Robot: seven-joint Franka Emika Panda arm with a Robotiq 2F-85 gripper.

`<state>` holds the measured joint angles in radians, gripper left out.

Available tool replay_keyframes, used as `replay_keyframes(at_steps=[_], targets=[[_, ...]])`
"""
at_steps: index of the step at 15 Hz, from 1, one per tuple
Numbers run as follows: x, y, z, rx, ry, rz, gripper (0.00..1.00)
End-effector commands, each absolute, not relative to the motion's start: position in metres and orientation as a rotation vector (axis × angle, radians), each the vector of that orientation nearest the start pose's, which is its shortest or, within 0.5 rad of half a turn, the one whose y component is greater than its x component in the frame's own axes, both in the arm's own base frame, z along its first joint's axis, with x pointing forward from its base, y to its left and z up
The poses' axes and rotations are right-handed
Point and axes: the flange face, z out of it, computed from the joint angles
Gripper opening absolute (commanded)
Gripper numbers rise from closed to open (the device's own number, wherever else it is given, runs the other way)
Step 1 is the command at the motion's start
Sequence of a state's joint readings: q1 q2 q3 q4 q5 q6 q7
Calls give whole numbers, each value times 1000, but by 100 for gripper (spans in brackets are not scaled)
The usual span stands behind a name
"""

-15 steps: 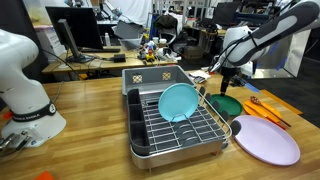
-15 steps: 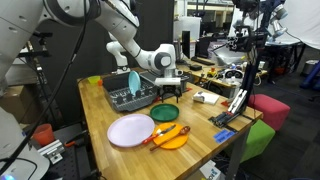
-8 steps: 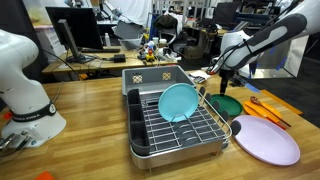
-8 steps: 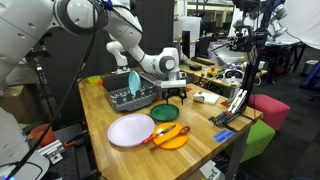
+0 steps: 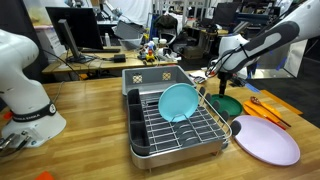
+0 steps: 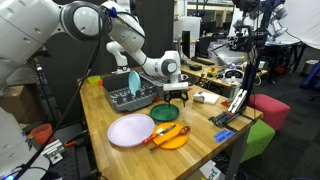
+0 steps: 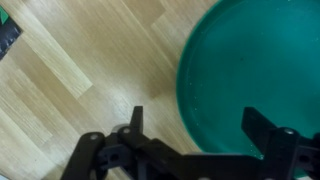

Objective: Put the dark green plate on the dish drainer in front of the light blue plate

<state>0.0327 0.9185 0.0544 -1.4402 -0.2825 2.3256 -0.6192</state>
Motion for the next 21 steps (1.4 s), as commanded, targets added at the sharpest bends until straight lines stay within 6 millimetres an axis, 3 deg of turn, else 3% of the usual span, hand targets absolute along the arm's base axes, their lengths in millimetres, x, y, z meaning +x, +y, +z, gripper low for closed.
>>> replay_keyframes(at_steps=[1, 3, 4, 6, 15, 21], targets=[[716, 51, 129, -2949, -1453, 155, 100], [715, 52, 125, -2943, -1459, 166, 100], [714, 53, 124, -2940, -1465, 167, 93], [714, 55, 123, -2937, -1470, 170, 66], [714, 57, 123, -2936, -1470, 165, 4], [721, 55, 136, -2952, -1418, 108, 1]])
